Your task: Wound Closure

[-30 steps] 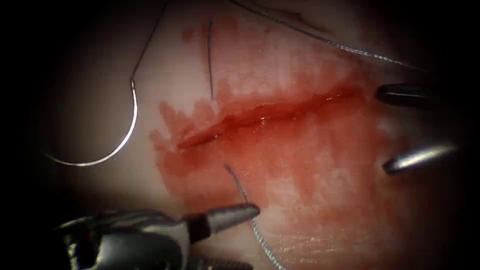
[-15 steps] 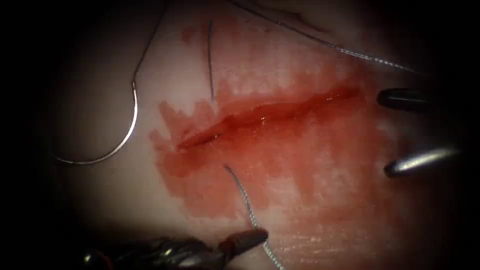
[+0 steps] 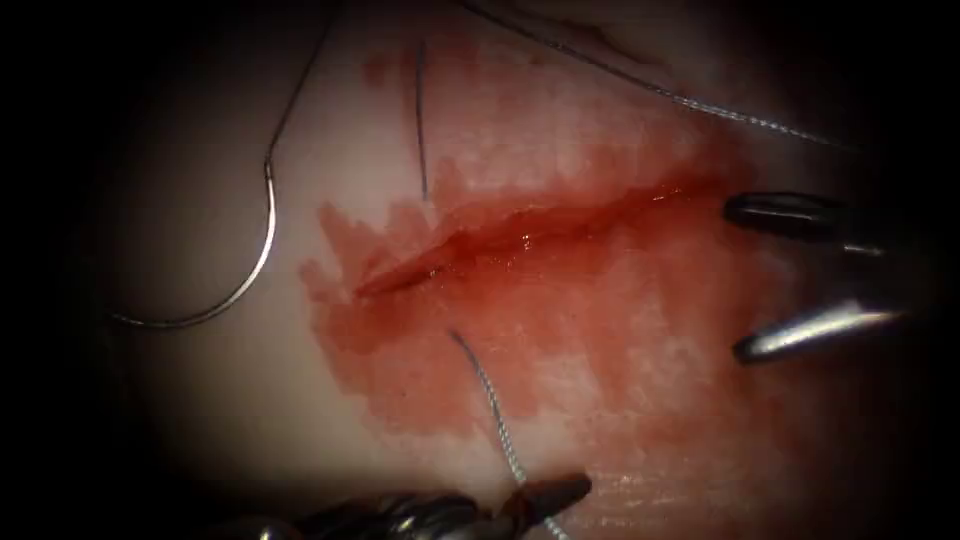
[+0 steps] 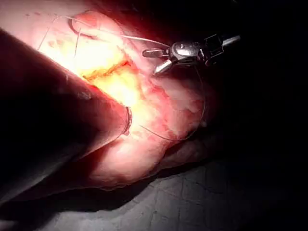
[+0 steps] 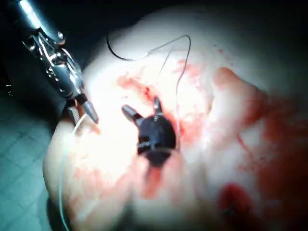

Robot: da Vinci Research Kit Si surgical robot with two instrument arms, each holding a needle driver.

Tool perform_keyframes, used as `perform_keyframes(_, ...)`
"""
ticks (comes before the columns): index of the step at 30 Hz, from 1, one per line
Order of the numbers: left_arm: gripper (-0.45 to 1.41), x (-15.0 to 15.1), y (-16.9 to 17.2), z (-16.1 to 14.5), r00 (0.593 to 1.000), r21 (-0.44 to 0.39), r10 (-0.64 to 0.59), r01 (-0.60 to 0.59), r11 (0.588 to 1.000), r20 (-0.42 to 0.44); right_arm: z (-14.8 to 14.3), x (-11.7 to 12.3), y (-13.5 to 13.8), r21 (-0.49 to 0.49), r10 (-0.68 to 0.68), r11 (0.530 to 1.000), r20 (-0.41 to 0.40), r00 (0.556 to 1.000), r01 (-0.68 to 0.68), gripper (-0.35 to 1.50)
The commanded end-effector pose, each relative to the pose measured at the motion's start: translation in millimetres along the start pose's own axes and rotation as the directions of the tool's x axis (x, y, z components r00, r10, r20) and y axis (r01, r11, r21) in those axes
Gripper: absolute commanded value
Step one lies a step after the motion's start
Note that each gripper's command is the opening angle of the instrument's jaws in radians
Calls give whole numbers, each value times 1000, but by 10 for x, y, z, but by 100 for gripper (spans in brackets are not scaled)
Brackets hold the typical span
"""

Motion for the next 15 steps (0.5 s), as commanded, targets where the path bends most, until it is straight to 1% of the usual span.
perform_keyframes(1,56,7,-3,10,1000,12,9,-9,1000,-10,11,-1,0,1,-1,1000,-3,1000,1,91)
perform_keyframes(6,56,17,-1,17,1000,17,17,-16,1000,-19,11,-1,0,1,-1,1000,-3,1000,1,91)
perform_keyframes(12,56,19,-2,21,999,44,24,-23,999,-27,12,-1,0,3,-2,1000,-4,1000,2,91)
perform_keyframes(13,53,19,-2,21,999,47,23,-22,999,-28,13,-1,-1,5,-2,1000,-6,1000,2,91)
perform_keyframes(14,45,19,-2,21,999,47,23,-22,999,-28,13,-1,-1,4,-2,1000,-6,1000,2,91)
perform_keyframes(15,-3,20,-1,20,999,46,23,-22,999,-30,14,-1,-1,3,-2,1000,-5,1000,2,91)
